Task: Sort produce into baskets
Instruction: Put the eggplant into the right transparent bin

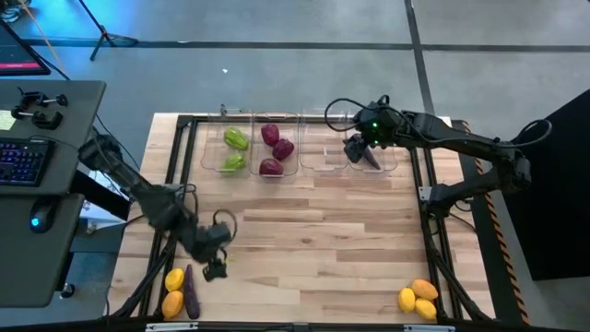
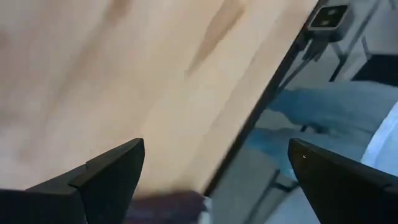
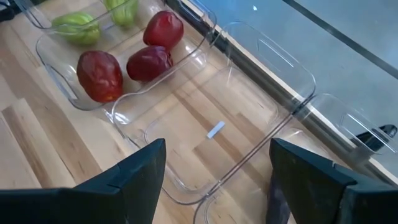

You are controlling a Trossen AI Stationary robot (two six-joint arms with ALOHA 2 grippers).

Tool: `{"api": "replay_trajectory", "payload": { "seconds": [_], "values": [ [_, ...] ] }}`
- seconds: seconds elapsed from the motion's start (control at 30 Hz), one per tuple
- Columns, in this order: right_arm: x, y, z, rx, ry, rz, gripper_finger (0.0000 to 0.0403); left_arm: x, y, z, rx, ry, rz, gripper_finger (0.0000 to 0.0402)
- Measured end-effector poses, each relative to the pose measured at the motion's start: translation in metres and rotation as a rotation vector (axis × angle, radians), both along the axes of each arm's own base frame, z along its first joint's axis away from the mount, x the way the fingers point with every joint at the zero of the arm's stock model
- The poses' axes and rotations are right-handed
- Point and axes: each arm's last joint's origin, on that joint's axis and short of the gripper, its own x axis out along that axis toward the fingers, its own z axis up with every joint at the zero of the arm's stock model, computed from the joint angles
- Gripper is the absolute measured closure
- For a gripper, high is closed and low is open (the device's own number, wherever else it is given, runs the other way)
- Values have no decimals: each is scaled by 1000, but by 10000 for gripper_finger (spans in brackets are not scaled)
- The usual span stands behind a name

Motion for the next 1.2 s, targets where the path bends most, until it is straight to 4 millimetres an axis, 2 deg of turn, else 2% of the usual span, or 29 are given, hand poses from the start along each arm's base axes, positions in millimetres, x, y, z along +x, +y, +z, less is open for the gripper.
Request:
{"api": "replay_trajectory", "payload": {
  "seconds": [0.17,0.4,0.53,0.97,1.2],
  "values": [
    [0,0,0,-2,-4,0,125,-5,-39,-14,-80,2,-4,16],
    [0,0,0,-2,-4,0,125,-20,-69,-58,-79,424,161,16],
    [1,0,1,-5,-11,0,126,-24,-82,-76,-68,538,221,16],
    [1,0,1,-10,-9,6,126,-24,-87,-102,10,669,330,16],
    [1,0,1,-9,-7,5,126,-20,-88,-120,71,679,352,17]
  ]
}}
